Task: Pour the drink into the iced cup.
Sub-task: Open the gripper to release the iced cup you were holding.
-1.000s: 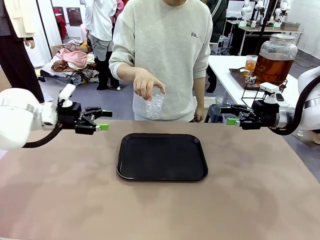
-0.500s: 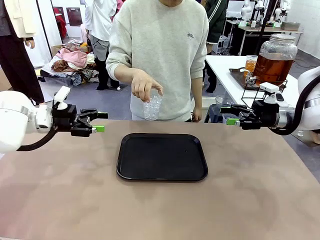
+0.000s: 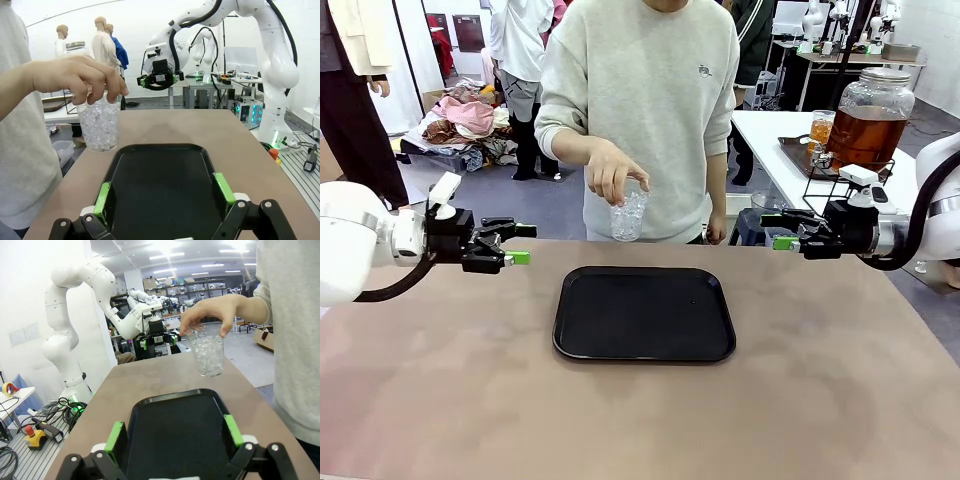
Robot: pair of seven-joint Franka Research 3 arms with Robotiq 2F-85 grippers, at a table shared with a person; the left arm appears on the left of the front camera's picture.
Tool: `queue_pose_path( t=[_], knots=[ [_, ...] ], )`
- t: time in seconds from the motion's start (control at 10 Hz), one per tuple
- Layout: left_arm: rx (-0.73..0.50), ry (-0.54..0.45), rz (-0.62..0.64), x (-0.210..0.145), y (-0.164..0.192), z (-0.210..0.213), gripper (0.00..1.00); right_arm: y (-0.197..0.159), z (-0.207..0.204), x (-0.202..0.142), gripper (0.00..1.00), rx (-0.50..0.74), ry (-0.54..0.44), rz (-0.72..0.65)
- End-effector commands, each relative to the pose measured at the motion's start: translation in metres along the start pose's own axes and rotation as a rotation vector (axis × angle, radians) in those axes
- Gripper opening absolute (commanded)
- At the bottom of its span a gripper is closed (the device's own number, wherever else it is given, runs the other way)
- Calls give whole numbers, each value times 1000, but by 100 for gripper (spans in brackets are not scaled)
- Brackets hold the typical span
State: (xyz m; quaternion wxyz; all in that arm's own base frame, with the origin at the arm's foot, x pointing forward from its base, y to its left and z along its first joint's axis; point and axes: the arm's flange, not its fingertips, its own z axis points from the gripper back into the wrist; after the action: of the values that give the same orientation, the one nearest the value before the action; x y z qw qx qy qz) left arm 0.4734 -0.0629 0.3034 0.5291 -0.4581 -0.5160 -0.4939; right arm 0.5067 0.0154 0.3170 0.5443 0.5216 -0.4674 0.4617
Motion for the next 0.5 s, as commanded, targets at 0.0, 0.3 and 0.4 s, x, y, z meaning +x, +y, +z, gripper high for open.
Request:
queue_pose_path(
  t=[0.0, 0.3, 0.4],
  knots=[
    [-4, -7, -1, 2, 0, 0, 100, -1, 0, 4, 100, -5, 7, -10],
    [-4, -7, -1, 2, 0, 0, 100, -1, 0, 4, 100, -5, 7, -10],
    [-4, -7, -1, 2, 0, 0, 100, -1, 0, 4, 100, -5, 7, -10]
  ],
)
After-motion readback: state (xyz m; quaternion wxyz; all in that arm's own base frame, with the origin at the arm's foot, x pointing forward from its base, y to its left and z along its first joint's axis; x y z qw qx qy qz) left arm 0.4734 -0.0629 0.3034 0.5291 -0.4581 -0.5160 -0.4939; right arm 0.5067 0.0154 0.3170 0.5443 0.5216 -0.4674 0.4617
